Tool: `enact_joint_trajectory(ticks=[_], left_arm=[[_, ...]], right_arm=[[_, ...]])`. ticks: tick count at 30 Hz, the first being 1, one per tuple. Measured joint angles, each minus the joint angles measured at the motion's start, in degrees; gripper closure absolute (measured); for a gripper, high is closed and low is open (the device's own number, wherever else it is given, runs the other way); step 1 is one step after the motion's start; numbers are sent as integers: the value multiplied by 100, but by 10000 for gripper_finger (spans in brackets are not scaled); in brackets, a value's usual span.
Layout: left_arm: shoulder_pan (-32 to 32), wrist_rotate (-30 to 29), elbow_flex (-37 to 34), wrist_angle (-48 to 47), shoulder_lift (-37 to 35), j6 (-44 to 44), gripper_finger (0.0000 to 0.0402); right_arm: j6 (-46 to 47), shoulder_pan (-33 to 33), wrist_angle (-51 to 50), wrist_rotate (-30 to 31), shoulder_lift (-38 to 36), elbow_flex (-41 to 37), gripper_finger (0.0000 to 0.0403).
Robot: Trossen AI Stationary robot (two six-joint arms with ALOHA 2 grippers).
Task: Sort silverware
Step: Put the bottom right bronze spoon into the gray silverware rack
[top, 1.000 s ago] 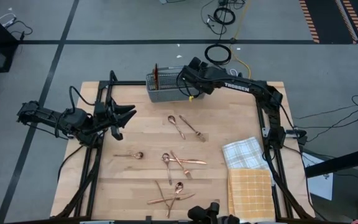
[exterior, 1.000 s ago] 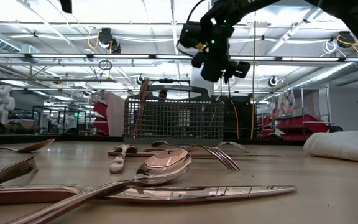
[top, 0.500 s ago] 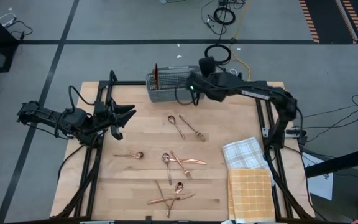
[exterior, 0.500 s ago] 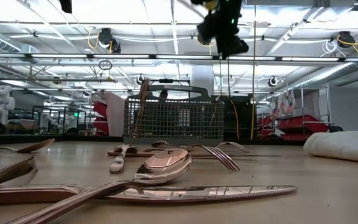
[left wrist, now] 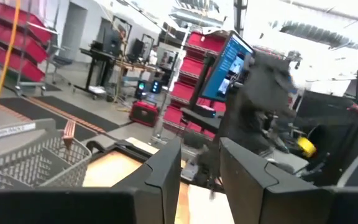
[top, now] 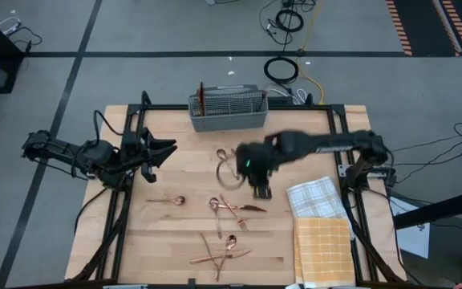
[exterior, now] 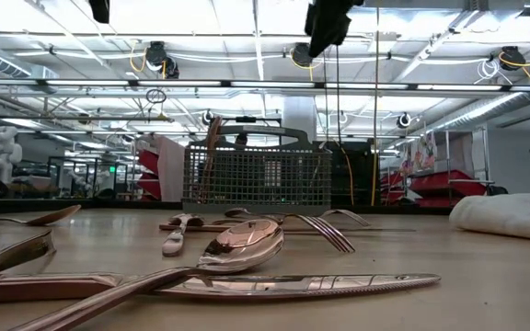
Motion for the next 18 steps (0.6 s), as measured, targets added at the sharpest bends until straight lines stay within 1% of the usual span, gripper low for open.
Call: enact_joint_trajectory(ticks=[3, 6, 9, 11, 14, 18], left_arm=[[0, 37, 0, -72, -2, -147, 288], [0, 48, 0, -103, 0, -261, 288], [0, 69, 0, -145, -2, -515, 288], [0, 232, 0, -260, -2, -644, 288], [0, 413, 0, -449, 0, -893, 288], [0, 550, 0, -567, 0, -1061, 288]], right_arm=[[-298, 455, 36, -309, 374, 0, 266], [-331, 786, 254, -709, 735, -2, 266], [-287, 1021, 707, -1166, 1086, -2, 266], [-226, 1152, 1054, -1399, 1329, -2, 266], [-52, 1313, 1602, -1610, 1692, -2, 266], [171, 1459, 2123, -1667, 2072, -2, 261]])
